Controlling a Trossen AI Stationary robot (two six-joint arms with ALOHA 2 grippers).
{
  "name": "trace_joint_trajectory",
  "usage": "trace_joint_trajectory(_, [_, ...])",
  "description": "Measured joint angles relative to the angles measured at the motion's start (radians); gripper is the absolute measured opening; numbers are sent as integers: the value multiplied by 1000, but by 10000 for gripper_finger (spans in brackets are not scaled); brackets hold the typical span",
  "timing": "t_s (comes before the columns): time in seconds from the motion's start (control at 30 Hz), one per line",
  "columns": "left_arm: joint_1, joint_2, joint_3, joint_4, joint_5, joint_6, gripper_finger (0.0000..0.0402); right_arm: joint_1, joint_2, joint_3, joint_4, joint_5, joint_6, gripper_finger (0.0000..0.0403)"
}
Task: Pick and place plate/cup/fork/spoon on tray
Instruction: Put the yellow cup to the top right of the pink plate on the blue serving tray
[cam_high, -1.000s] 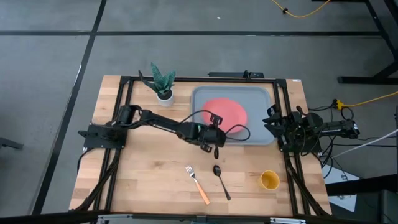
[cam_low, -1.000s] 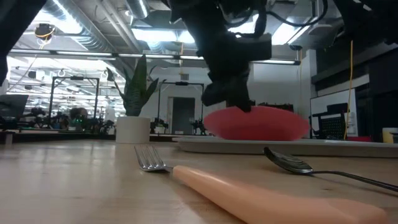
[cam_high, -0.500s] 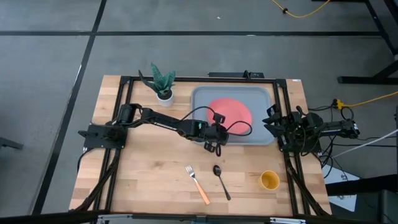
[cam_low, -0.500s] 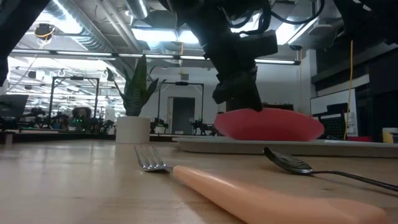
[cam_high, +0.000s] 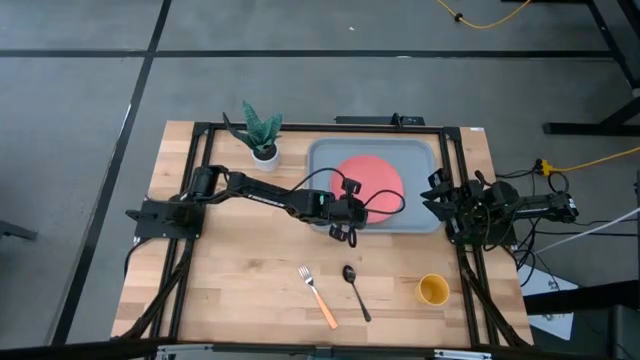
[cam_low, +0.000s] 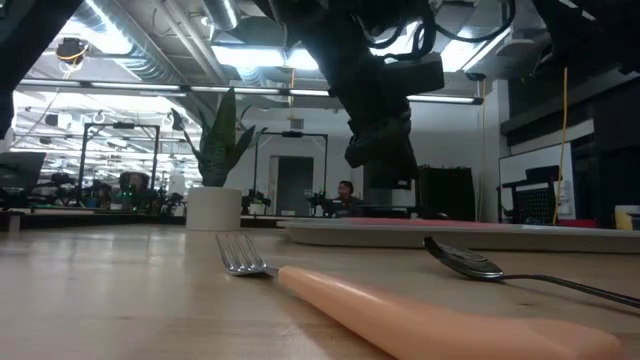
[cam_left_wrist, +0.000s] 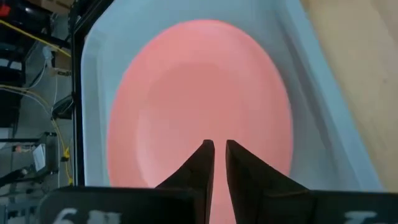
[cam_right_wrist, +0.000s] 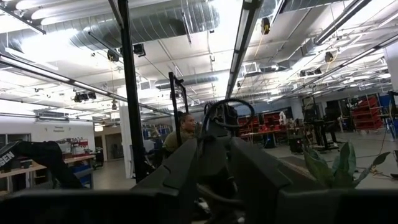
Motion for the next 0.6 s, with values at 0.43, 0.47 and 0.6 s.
trace_joint_trajectory(0.43, [-50, -20, 0, -144, -112, -121, 36, 0, 0, 0, -18, 0, 27, 103])
trace_joint_trajectory(0.47, [-62, -33, 0, -185, -131, -165, 36, 0, 0, 0, -18, -1, 42, 103])
trace_joint_trajectory(0.6, [-112, -102, 1, -424, -79, -382, 36, 0, 0, 0, -7, -58, 53, 103])
